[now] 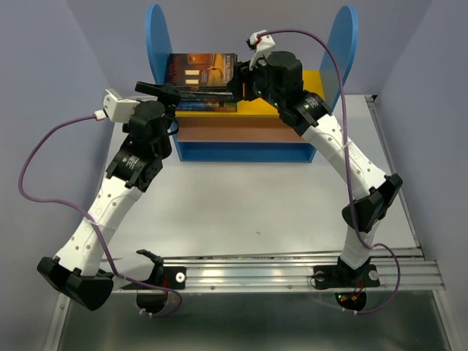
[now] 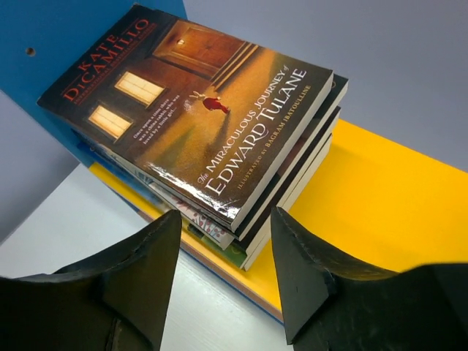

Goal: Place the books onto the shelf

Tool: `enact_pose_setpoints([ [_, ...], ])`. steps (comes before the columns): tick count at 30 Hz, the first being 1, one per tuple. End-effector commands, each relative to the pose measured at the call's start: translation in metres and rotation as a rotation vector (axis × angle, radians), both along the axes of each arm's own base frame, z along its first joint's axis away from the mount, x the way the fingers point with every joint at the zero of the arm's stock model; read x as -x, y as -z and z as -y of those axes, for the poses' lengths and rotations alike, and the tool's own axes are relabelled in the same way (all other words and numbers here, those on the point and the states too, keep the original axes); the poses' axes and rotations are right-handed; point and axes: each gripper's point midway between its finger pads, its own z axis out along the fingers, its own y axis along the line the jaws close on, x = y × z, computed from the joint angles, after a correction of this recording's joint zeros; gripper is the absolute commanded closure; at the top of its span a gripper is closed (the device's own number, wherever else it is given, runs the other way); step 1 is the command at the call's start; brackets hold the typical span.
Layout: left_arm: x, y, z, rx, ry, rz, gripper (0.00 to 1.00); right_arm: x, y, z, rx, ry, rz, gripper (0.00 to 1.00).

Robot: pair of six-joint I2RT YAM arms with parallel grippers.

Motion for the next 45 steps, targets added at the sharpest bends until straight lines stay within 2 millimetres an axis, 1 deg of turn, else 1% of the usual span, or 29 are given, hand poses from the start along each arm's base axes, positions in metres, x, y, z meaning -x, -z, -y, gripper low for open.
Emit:
enact_pose_setpoints([
  [1, 0.011, -0.018, -0.01, -0.008, -0.014, 0.041, 0.01, 0.017, -0.046, 0.006, -0.066, -0.019, 0.095, 0.44],
  [2, 0.011, -0.019, -0.011, -0.012, -0.014, 0.039, 0.01, 0.015, -0.049, 0.013, -0.067, 0.023, 0.1, 0.49],
  [3, 0.011, -0.019, -0.01, -0.011, -0.011, 0.041, 0.01, 0.016, -0.049, 0.014, -0.072, 0.023, 0.096, 0.54],
  [4, 0.012, -0.02, -0.01, -0.02, -0.008, 0.043, 0.01, 0.011, -0.048, 0.022, -0.066, 0.081, 0.099, 0.58],
  [6, 0.012, -0.02, -0.01, -0.027, -0.008, 0.04, 0.01, 0.007, -0.046, 0.03, -0.056, 0.13, 0.1, 0.65],
  [7, 0.012, -0.021, -0.011, -0.03, -0.009, 0.039, 0.01, 0.004, -0.045, 0.036, -0.05, 0.166, 0.1, 0.67],
  [9, 0.012, -0.019, -0.011, -0.041, -0.01, 0.028, 0.01, 0.001, -0.041, 0.036, -0.041, 0.174, 0.095, 0.69],
  [13, 0.015, -0.021, -0.012, -0.048, -0.006, 0.032, 0.01, -0.007, -0.027, 0.028, -0.019, 0.165, 0.078, 0.7],
  [17, 0.017, -0.022, -0.016, -0.055, -0.018, 0.035, 0.01, -0.009, -0.026, 0.017, -0.022, 0.119, 0.079, 0.71],
  [19, 0.018, -0.023, -0.017, -0.058, -0.022, 0.036, 0.01, -0.007, -0.03, 0.014, -0.032, 0.101, 0.085, 0.71],
  [21, 0.019, -0.025, -0.018, -0.06, -0.022, 0.043, 0.01, -0.008, -0.03, 0.013, -0.036, 0.105, 0.084, 0.71],
  [27, 0.018, -0.024, -0.02, -0.06, -0.024, 0.047, 0.01, -0.018, -0.02, 0.022, -0.016, 0.178, 0.068, 0.71],
  [29, 0.017, -0.024, -0.019, -0.061, -0.021, 0.047, 0.01, -0.022, -0.014, 0.022, -0.004, 0.194, 0.06, 0.71],
  [38, 0.013, -0.02, -0.019, -0.06, -0.014, 0.042, 0.01, -0.019, -0.012, 0.008, -0.004, 0.113, 0.06, 0.71],
  [45, 0.01, -0.016, -0.017, -0.065, -0.005, 0.032, 0.01, -0.014, -0.017, 0.006, -0.017, 0.092, 0.062, 0.71],
])
